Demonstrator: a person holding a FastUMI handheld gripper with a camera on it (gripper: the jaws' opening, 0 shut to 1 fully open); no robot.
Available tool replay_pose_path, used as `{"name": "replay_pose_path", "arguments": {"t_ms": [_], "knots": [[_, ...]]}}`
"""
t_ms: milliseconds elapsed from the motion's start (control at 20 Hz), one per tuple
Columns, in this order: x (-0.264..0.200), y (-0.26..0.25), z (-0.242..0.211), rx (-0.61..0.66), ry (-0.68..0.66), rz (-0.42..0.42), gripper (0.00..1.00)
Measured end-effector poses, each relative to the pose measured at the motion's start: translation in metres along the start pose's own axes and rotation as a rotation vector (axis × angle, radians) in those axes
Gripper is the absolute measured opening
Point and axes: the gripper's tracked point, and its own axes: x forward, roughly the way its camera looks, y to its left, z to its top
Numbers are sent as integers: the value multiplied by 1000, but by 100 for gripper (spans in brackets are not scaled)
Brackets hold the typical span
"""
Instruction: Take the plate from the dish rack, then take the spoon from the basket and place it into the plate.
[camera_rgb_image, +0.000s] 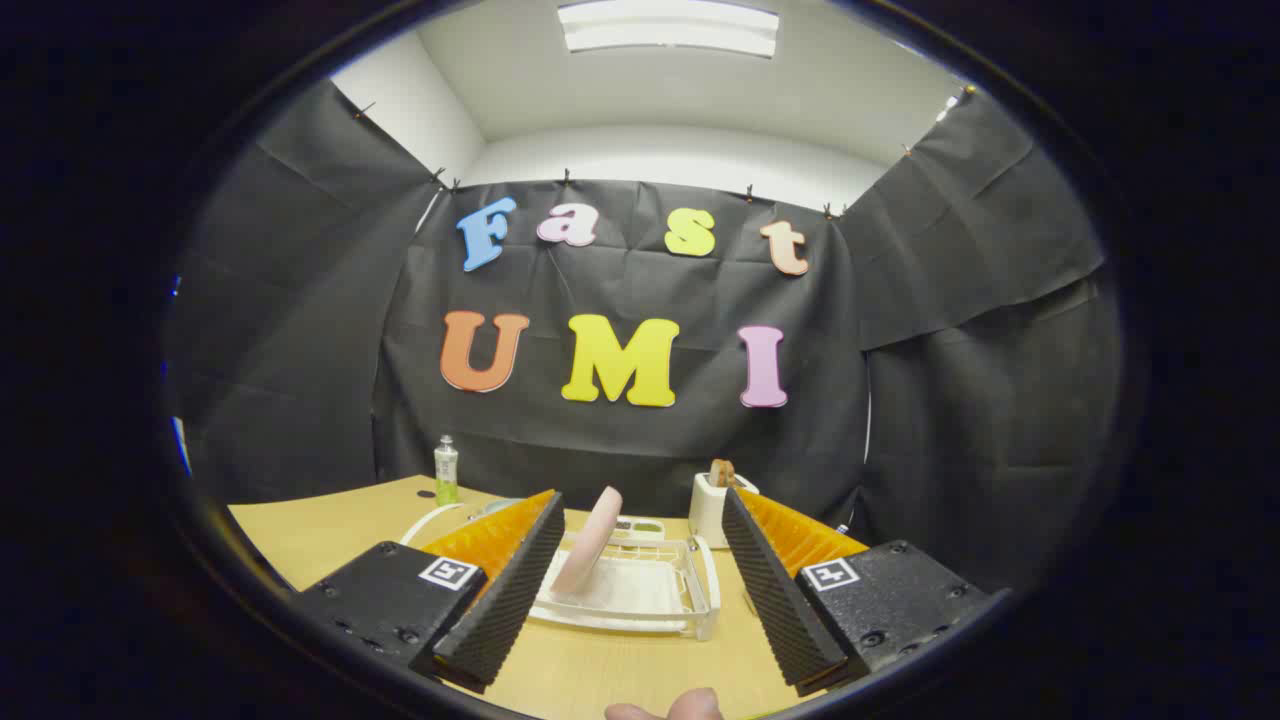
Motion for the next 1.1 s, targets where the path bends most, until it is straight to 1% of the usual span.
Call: {"name": "replay_pose_path", "arguments": {"t_ms": [400, 800, 1100], "knots": [[1, -5, -2, 24, 4, -10, 100], [-5, 4, 0, 9, -8, 6, 100], [-3, 0, -2, 12, -7, -2, 100]]}}
